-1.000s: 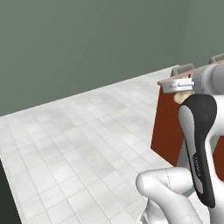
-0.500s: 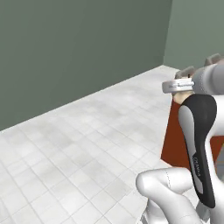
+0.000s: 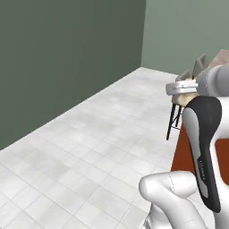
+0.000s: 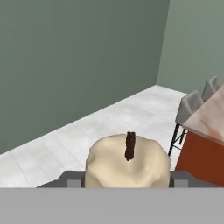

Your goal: Get the candle and the beer from the cabinet and move them to the dining counter.

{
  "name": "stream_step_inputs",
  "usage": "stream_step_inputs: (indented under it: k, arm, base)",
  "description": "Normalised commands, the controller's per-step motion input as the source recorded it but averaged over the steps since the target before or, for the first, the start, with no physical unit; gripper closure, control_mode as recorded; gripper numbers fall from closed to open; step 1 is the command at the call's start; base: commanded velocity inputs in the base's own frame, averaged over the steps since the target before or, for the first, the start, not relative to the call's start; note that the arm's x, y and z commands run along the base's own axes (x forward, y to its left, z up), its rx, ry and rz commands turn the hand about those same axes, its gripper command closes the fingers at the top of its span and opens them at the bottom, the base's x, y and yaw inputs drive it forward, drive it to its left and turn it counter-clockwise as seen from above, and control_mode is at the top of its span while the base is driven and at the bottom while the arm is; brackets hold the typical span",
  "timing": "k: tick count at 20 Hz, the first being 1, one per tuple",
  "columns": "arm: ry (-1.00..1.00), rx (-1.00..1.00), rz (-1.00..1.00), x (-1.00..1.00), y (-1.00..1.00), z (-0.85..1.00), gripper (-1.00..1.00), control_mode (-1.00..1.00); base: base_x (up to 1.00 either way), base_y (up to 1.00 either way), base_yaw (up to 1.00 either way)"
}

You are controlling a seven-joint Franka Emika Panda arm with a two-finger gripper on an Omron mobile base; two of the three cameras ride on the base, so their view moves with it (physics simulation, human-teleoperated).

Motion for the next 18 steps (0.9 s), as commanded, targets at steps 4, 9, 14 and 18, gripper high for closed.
stream_step_inputs:
  k: [4, 9, 14, 18]
  arm:
    - [0.00, 0.00, 0.00, 0.00, 0.00, 0.00, 1.00, 1.00]
    - [0.00, 0.00, 0.00, 0.00, 0.00, 0.00, 1.00, 1.00]
    - [0.00, 0.00, 0.00, 0.00, 0.00, 0.00, 1.00, 1.00]
    - [0.00, 0.00, 0.00, 0.00, 0.00, 0.00, 1.00, 1.00]
  base:
    - [1.00, 1.00, -0.44]
    - [1.00, 1.00, -0.48]
    - [1.00, 1.00, -0.49]
    - [1.00, 1.00, -0.50]
